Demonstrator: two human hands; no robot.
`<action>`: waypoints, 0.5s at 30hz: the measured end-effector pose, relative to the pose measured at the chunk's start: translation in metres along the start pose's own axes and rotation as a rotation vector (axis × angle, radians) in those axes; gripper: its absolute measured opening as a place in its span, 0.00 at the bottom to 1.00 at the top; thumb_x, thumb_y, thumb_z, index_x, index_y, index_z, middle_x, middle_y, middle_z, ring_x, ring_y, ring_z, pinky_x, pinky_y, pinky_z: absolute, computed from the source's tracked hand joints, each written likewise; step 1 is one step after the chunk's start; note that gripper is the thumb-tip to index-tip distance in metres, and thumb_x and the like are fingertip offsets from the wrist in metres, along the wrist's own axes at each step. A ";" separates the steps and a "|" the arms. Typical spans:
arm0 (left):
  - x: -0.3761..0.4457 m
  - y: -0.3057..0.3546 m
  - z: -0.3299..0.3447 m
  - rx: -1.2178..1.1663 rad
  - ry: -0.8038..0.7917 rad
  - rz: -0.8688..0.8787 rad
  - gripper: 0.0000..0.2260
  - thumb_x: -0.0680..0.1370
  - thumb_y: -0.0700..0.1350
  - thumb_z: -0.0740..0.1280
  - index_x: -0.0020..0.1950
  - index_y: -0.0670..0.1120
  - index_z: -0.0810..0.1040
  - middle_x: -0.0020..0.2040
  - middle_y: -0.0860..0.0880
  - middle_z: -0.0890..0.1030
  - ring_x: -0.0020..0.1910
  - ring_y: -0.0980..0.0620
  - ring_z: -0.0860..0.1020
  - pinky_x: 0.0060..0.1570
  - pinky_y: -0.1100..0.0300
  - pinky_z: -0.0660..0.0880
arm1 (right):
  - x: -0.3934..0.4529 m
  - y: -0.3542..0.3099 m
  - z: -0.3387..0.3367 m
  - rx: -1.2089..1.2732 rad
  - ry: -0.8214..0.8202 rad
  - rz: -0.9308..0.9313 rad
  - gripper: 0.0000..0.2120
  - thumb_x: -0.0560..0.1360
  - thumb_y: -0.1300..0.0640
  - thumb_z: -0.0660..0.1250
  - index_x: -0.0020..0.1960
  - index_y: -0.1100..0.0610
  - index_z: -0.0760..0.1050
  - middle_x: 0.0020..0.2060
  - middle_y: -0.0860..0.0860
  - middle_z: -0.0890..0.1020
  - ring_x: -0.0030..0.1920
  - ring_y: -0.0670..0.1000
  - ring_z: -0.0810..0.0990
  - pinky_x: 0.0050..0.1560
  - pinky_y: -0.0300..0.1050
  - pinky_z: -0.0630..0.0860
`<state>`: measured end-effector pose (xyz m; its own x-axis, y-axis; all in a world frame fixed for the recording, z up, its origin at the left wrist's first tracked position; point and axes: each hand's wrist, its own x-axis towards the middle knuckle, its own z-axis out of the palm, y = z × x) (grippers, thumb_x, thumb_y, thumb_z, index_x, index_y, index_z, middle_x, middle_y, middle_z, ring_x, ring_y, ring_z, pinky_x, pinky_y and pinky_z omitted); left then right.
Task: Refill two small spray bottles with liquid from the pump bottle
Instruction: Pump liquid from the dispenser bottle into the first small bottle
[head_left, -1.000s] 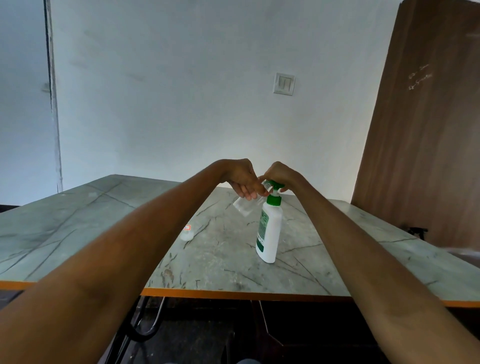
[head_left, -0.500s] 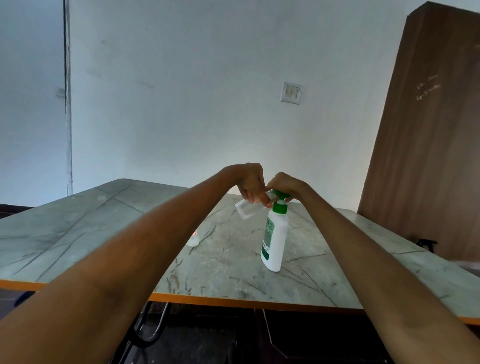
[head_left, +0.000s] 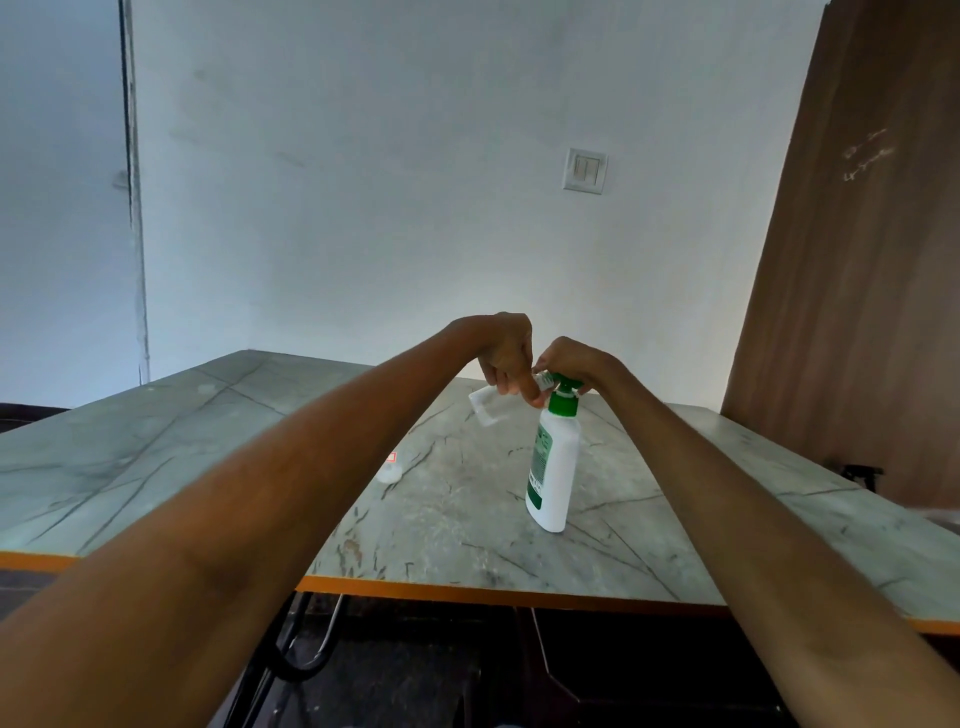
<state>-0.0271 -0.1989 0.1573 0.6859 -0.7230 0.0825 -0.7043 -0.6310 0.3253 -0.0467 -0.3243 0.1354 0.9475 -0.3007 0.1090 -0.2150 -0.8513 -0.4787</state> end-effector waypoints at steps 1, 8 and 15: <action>0.000 0.001 -0.002 0.000 0.003 -0.002 0.19 0.66 0.48 0.77 0.51 0.37 0.82 0.29 0.52 0.81 0.33 0.56 0.80 0.39 0.65 0.79 | 0.000 0.000 -0.001 0.021 -0.009 -0.002 0.11 0.78 0.59 0.62 0.54 0.66 0.75 0.47 0.61 0.76 0.47 0.55 0.74 0.48 0.47 0.72; 0.002 0.008 -0.007 0.011 -0.029 -0.017 0.20 0.67 0.46 0.76 0.53 0.35 0.80 0.37 0.45 0.81 0.34 0.53 0.80 0.37 0.64 0.78 | 0.001 0.001 -0.005 0.051 -0.065 0.018 0.16 0.78 0.59 0.62 0.63 0.64 0.72 0.60 0.61 0.76 0.51 0.55 0.74 0.55 0.49 0.74; -0.001 -0.002 0.003 -0.027 -0.013 0.013 0.20 0.66 0.47 0.77 0.53 0.37 0.81 0.35 0.48 0.81 0.35 0.54 0.80 0.39 0.65 0.79 | 0.002 0.004 0.004 -0.046 -0.052 0.042 0.17 0.78 0.59 0.62 0.65 0.64 0.71 0.62 0.62 0.74 0.61 0.60 0.74 0.60 0.52 0.72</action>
<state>-0.0267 -0.1981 0.1533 0.6741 -0.7349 0.0750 -0.7079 -0.6136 0.3497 -0.0446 -0.3262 0.1301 0.9482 -0.3147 0.0434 -0.2644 -0.8576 -0.4412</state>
